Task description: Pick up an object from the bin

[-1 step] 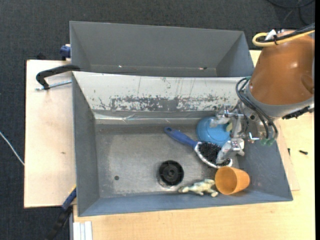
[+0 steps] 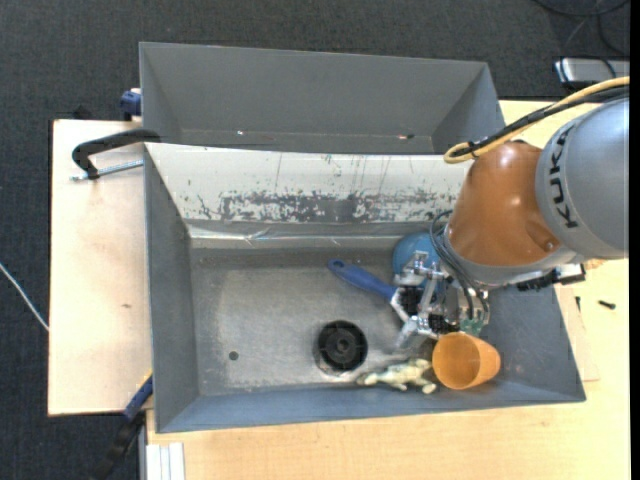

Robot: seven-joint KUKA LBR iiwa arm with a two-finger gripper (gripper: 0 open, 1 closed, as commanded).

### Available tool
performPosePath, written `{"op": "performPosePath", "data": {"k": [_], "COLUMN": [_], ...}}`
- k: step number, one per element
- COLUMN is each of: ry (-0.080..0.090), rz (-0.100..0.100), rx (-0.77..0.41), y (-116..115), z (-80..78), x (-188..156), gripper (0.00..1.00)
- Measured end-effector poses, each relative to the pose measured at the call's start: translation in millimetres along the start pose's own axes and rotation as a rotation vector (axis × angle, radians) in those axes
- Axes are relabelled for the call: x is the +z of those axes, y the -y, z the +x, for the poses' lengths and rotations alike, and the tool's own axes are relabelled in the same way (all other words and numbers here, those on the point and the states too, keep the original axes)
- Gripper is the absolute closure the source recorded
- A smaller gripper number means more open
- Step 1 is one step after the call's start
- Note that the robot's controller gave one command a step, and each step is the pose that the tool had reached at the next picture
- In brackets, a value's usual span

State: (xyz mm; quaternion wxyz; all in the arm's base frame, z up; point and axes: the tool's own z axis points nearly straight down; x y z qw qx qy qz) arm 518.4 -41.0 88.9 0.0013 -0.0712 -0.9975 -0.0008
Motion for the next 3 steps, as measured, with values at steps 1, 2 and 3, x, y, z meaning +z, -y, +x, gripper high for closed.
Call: {"op": "performPosePath", "data": {"k": [1, 2, 3], "ry": [0.006, 0.012, 0.016], "rz": [0.0, 0.0, 0.0], "rx": [-0.002, 0.007, -0.03], "y": [0, -2, -5], "z": [-1.3, 2.7, 1.3], "x": [-4, -69, -180], "gripper": [1.0, 1.0, 1.0]}}
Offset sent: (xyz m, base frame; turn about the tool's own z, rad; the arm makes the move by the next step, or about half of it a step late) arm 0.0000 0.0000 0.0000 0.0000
